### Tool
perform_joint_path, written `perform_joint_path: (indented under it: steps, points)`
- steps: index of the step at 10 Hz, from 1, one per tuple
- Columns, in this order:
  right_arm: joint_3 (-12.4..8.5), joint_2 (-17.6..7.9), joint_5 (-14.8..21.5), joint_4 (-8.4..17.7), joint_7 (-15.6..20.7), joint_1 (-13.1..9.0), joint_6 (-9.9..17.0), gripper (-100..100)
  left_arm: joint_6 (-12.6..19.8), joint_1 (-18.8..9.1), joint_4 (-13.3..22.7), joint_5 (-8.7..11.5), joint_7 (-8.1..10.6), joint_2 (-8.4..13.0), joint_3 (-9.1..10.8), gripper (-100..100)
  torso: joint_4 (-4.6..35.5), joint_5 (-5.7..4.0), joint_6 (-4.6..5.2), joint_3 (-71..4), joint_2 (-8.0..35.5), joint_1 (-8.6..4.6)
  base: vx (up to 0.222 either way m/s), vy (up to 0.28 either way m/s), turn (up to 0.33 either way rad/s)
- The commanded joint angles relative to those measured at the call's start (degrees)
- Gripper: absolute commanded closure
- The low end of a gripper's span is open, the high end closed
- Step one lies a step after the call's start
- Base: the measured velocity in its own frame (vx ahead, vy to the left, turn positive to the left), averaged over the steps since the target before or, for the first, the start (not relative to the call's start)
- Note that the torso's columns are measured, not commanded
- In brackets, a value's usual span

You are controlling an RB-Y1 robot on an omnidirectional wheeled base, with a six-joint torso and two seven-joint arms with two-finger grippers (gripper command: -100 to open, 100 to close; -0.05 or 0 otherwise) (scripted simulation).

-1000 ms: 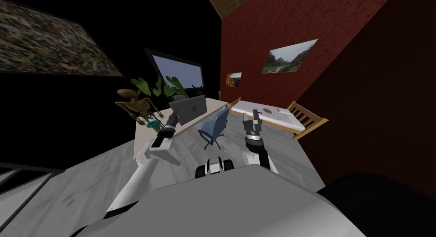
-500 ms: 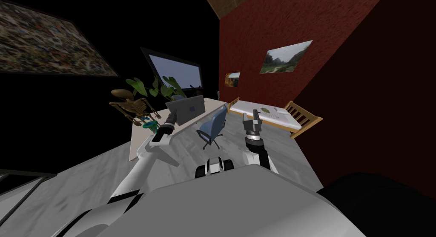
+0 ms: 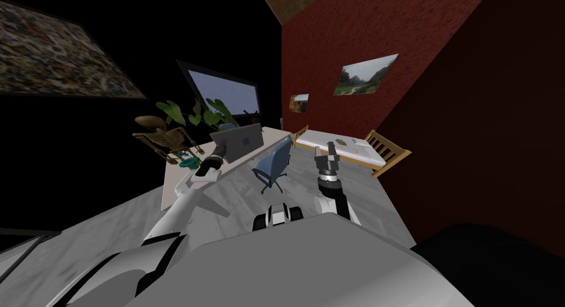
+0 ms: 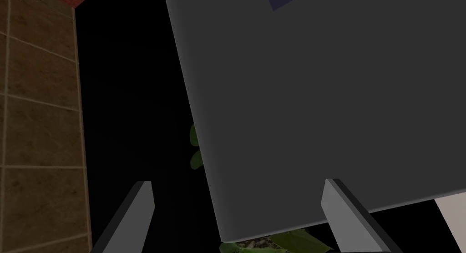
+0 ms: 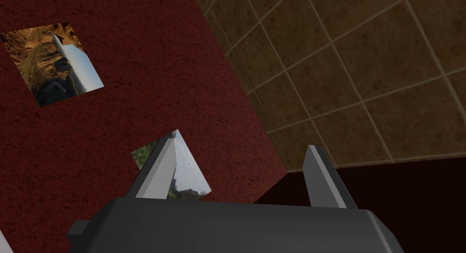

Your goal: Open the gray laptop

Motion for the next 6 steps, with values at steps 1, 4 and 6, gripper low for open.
perform_joint_path:
  steps: [1,4,6]
  points:
    - [0.0,0.0,0.0,0.0,0.0,0.0,0.0,0,1.67,-3.87,5.33,0.05,-0.11,1.96,0.16,-100,-0.02,0.01,-0.02,0.0,-0.01,0.0,-0.014,-0.045,-0.046]
    - [0.0,0.0,0.0,0.0,0.0,0.0,0.0,0,2.9,-6.28,9.8,0.11,-0.17,3.31,0.28,-100,-0.01,0.0,-0.01,-0.01,-0.02,0.0,-0.008,-0.033,-0.027]
    - [0.0,0.0,0.0,0.0,0.0,0.0,0.0,0,4.1,-8.63,13.07,0.17,-0.22,4.64,0.39,-100,0.0,0.0,0.0,0.02,0.03,-0.03,-0.016,-0.036,-0.037]
